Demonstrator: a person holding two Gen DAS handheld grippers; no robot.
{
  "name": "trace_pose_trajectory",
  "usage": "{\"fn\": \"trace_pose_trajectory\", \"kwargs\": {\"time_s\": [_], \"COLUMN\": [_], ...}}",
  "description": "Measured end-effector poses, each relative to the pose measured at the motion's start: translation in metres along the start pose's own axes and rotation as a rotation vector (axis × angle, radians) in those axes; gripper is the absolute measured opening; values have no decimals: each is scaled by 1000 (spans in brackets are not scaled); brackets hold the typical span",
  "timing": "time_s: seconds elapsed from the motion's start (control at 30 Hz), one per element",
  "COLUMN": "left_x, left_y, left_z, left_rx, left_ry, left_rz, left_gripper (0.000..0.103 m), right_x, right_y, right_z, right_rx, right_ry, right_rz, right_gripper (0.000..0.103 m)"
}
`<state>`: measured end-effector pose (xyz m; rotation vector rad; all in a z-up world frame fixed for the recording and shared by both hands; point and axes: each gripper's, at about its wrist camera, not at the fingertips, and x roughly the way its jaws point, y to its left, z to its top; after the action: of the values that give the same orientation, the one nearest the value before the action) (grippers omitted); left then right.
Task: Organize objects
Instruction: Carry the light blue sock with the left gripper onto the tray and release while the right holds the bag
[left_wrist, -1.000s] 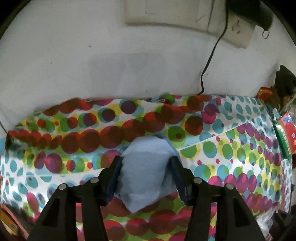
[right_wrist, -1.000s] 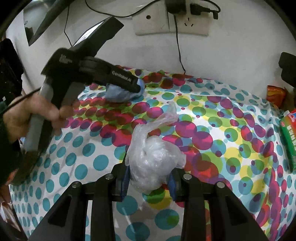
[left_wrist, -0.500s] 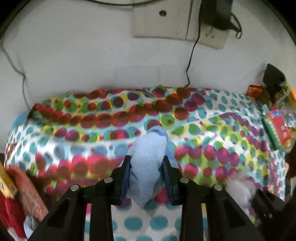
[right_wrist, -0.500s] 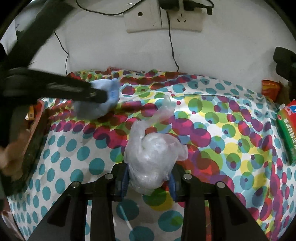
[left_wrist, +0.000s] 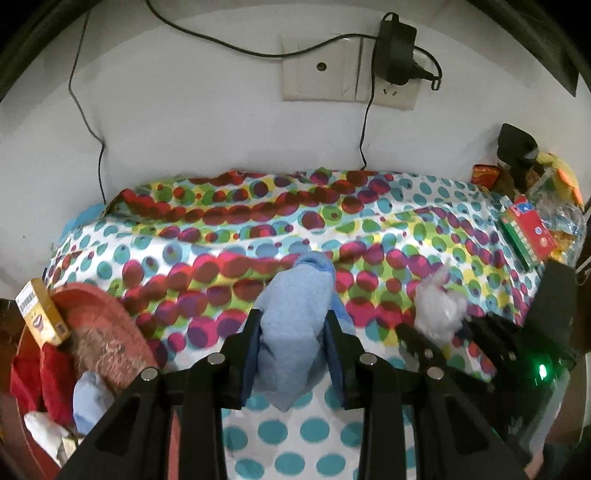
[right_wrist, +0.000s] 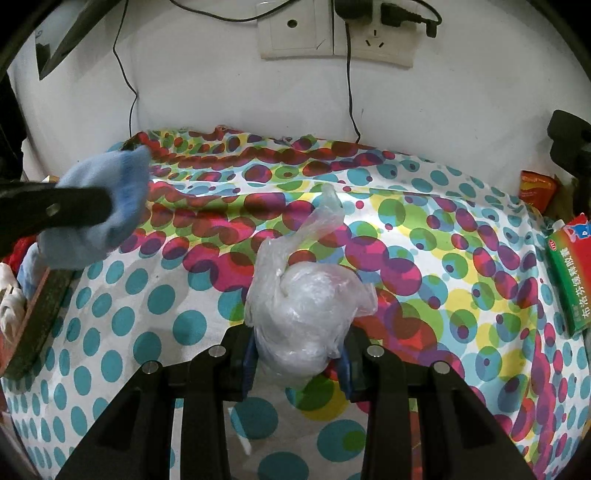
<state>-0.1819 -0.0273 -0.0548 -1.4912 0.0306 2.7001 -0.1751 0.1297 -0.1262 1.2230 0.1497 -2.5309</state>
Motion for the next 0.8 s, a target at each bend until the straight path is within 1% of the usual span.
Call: {"fn": "trace_pose_trajectory", "kwargs": {"time_s": [0.17,0.4,0.6,0.8], "left_x": [-12,-30,-40,-45], "left_y": [10,18,34,62], "left_z": [-17,-35,-47,-56], "left_rx": [-43,-42,-47,-81], "left_ry": [27,25,31,41], "left_rz": [-31,-21,9,50], "left_gripper": [33,33,33,33], "right_x": [-2,0,1,0], "right_y": [1,5,5,6], "right_z": [-1,-2,-2,-2], "right_rx": [-7,-33,-34,-36], "right_ry": [2,7,7,8], "right_rz": [-6,-32,-33,-32], "right_gripper": [34,35,35,36]}}
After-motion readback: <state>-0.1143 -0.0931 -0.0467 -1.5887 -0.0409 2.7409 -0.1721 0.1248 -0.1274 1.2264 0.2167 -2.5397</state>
